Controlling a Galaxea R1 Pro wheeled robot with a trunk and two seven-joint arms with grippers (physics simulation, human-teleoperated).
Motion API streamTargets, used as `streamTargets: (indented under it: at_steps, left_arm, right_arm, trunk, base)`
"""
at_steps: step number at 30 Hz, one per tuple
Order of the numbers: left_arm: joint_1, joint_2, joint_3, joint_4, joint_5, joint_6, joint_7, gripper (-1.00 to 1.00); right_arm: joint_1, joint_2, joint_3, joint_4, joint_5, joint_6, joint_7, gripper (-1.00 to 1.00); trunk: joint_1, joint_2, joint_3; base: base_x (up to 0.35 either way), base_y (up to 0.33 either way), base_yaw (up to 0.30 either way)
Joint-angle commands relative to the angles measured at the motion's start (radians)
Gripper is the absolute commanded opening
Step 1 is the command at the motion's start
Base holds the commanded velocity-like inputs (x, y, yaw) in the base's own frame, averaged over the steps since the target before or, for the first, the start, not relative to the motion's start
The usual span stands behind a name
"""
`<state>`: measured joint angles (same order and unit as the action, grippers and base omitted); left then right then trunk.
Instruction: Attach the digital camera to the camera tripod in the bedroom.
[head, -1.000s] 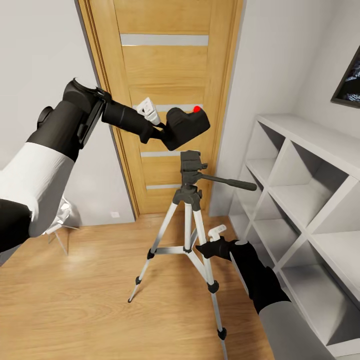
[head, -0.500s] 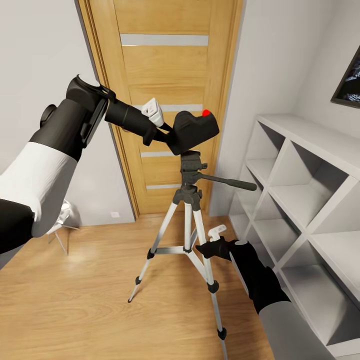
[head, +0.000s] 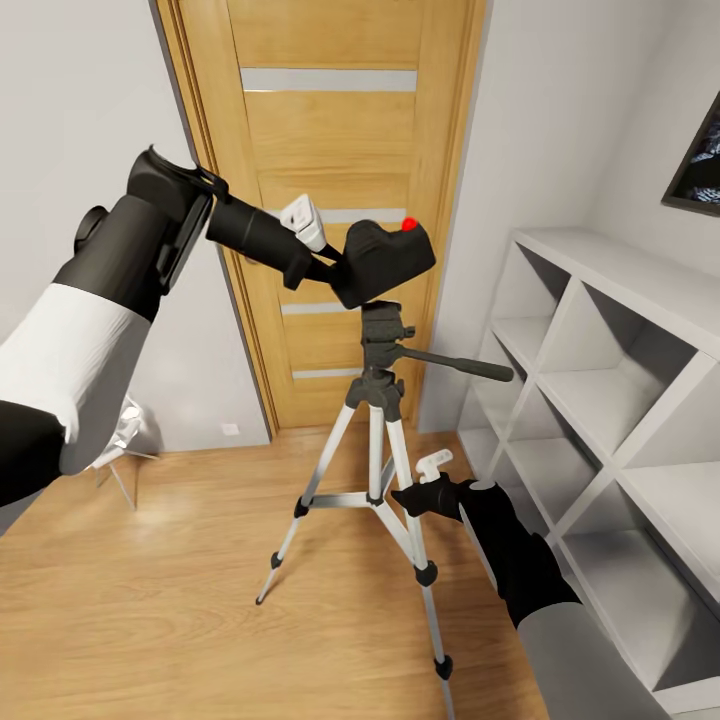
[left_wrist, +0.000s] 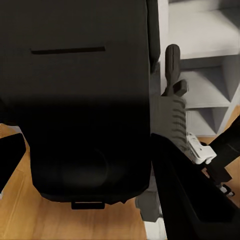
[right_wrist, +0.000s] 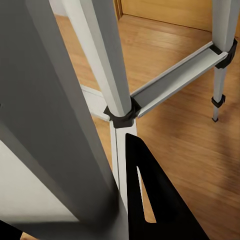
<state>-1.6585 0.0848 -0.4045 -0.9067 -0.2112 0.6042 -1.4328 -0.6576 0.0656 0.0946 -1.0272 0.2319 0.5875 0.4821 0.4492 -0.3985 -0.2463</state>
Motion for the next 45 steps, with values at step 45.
streamTargets:
  at_steps: [45]
  left_arm:
    - [-0.001,0.07,-0.018,-0.197,-0.094,0.15,-0.054,-1.0]
  right_arm:
    - [-0.001,0.0,0.0,0.042,0.023,0.005,-0.008,-1.0]
  trunk:
    - [0.001,-0.001,-0.002]
  base:
    - [0.0,0.0,0.0]
